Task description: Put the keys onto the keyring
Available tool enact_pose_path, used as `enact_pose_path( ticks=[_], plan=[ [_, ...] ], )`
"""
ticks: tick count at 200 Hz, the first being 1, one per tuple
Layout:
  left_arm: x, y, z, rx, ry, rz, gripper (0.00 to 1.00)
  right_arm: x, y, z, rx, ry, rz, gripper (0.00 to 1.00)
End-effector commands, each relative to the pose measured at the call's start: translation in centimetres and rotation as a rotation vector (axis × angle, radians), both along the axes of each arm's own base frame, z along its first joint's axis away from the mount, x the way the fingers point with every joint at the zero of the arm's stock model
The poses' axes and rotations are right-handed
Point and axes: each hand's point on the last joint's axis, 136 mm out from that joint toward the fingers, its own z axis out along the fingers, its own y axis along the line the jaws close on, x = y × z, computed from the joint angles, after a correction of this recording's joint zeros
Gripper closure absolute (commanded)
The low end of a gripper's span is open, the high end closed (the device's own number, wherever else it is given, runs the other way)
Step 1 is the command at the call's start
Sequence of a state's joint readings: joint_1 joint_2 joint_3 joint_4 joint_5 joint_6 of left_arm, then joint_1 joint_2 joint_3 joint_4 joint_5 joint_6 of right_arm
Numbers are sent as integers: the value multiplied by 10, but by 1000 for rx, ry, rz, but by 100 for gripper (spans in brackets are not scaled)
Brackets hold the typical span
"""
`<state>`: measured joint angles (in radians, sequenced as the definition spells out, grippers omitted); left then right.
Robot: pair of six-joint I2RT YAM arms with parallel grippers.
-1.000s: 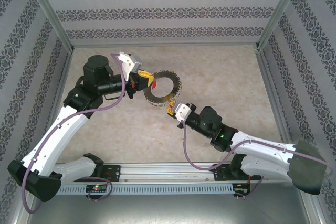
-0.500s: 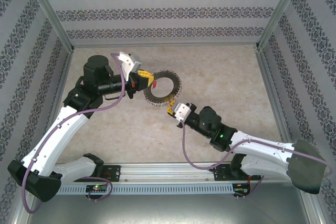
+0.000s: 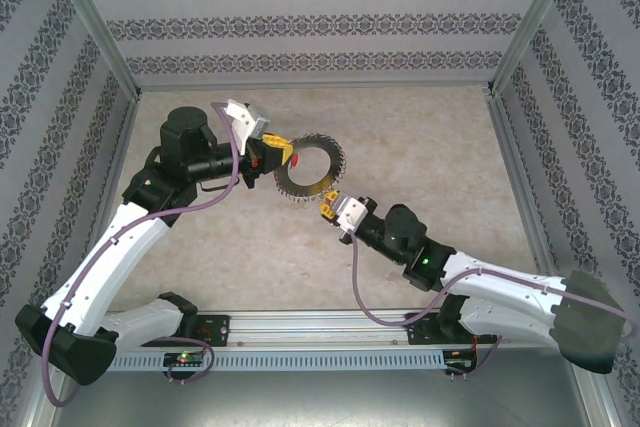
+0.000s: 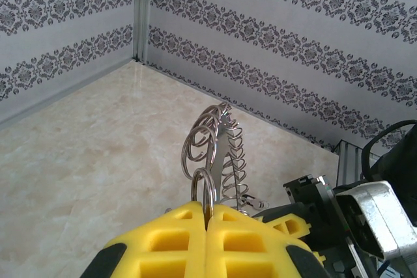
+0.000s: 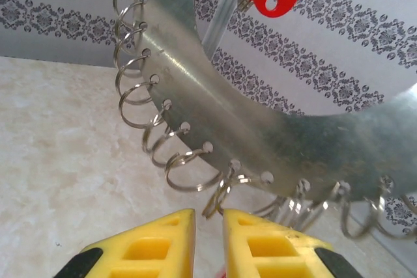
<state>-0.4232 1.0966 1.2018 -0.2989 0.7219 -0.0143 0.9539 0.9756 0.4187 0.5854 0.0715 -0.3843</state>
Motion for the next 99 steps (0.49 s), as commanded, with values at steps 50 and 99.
enact_pose_path(
  ticks=[50, 99],
  plan=[
    [-12, 9, 7, 232, -95, -90, 100, -4, -61, 4, 92, 19, -98, 81],
    [-8, 7, -6, 313, -55, -140, 100, -3, -64, 15, 88, -14, -71, 81]
  ],
)
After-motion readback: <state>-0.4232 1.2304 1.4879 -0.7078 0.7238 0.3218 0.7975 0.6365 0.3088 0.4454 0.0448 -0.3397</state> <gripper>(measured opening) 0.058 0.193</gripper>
